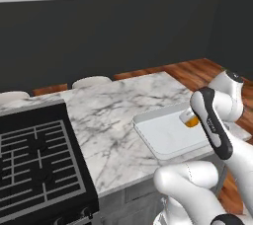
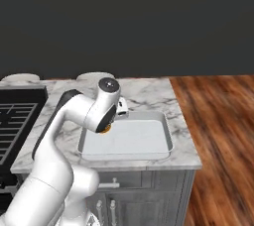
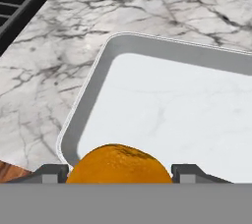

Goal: Pick up both oranges from the fridge and place them inside the tupperware on the counter.

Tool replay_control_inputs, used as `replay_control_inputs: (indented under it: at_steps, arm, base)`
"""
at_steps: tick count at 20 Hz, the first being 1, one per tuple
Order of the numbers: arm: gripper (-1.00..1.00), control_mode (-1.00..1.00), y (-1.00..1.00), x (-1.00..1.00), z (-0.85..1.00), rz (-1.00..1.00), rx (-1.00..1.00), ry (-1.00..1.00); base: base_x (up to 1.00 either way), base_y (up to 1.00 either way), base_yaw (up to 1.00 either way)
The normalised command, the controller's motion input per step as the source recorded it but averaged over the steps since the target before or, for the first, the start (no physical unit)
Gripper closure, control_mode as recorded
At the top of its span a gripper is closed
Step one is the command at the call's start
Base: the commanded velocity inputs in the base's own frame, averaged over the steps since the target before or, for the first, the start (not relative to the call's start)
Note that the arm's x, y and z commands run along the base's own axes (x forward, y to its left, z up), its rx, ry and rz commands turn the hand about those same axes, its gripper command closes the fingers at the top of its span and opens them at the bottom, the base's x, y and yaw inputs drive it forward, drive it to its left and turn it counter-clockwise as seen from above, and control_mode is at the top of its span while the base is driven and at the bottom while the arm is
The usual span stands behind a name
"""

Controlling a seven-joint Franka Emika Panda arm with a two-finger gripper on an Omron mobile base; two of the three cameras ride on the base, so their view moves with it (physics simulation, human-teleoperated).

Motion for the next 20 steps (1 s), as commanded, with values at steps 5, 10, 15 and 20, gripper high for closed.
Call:
replay_control_inputs:
  at_steps: [5, 10, 15, 20]
  arm:
    - [1.0, -1.0, -0.14, 0.6, -0.35, 0.07, 0.0, 0.07]
    - [1.0, -1.0, -0.07, 0.54, -0.39, 0.1, 0.0, 0.07]
    - [1.0, -1.0, 0.0, 0.45, -0.55, 0.11, 0.0, 0.02]
    - [1.0, -1.0, 0.0, 0.3, -0.52, 0.04, 0.0, 0.0]
  base:
    - [0.0, 0.0, 0.0]
    - [0.0, 0.0, 0.0]
    - [0.0, 0.0, 0.0]
    - [0.0, 0.0, 0.0]
